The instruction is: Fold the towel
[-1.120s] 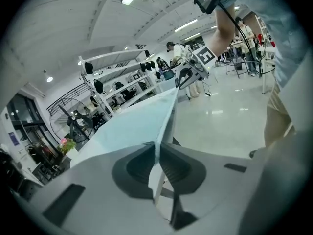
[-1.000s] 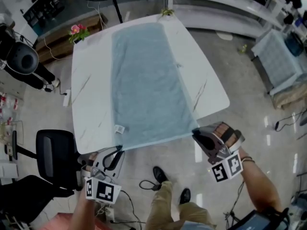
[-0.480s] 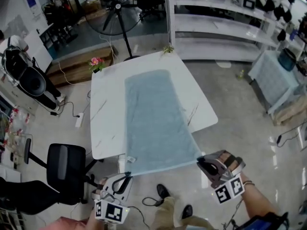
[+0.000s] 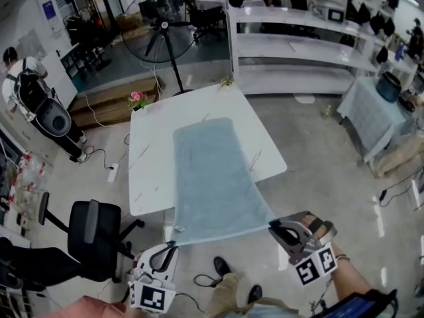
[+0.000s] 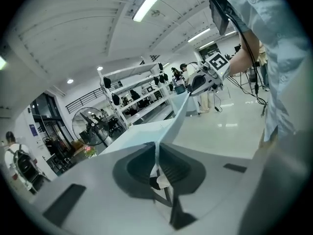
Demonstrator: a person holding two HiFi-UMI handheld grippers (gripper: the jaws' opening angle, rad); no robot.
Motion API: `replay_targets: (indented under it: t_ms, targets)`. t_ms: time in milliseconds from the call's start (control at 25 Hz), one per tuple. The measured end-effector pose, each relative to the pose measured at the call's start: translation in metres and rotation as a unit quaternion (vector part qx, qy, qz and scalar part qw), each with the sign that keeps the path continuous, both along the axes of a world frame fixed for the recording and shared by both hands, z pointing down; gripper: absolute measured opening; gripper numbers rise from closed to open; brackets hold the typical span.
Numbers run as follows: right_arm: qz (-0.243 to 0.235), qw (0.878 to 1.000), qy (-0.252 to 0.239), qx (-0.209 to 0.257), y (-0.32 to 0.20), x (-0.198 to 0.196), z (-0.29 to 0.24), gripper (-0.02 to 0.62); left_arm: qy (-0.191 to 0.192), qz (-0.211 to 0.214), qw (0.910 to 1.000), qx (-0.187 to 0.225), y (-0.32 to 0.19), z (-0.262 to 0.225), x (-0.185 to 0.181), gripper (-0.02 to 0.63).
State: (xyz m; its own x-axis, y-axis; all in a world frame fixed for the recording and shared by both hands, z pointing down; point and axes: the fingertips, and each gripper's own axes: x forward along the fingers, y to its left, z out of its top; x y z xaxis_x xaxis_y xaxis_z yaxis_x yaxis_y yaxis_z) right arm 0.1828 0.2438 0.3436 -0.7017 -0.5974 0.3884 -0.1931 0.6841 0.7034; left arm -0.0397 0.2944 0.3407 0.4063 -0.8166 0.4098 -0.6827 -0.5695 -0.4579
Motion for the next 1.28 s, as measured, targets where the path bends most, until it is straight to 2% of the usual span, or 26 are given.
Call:
replay_targets:
  t_ms: [320, 720, 960, 1280]
  targets:
    - [0.021, 0.999, -0.029, -0.012, -0.043, -0.015, -0.039, 0.018, 0.032, -0.03, 0.9988, 0.023, -0.051, -0.041, -0.018, 0.029]
    - [0.091, 0.992, -0.085, 0.003, -0.16, -0.054, -0.087, 0.018, 0.036, -0.045, 0.9962, 0.066, -0.177, -0.091, -0.062, 0.029]
    - [0.123, 0.987, -0.1, 0.009, -0.221, -0.06, -0.1, 0.018, 0.044, -0.045, 0.9958, 0.066, -0.234, -0.097, -0.071, 0.029]
    - [0.14, 0.986, -0.088, -0.005, -0.309, -0.073, -0.088, 0.018, 0.048, -0.057, 0.9963, 0.043, -0.318, -0.08, -0.086, 0.029]
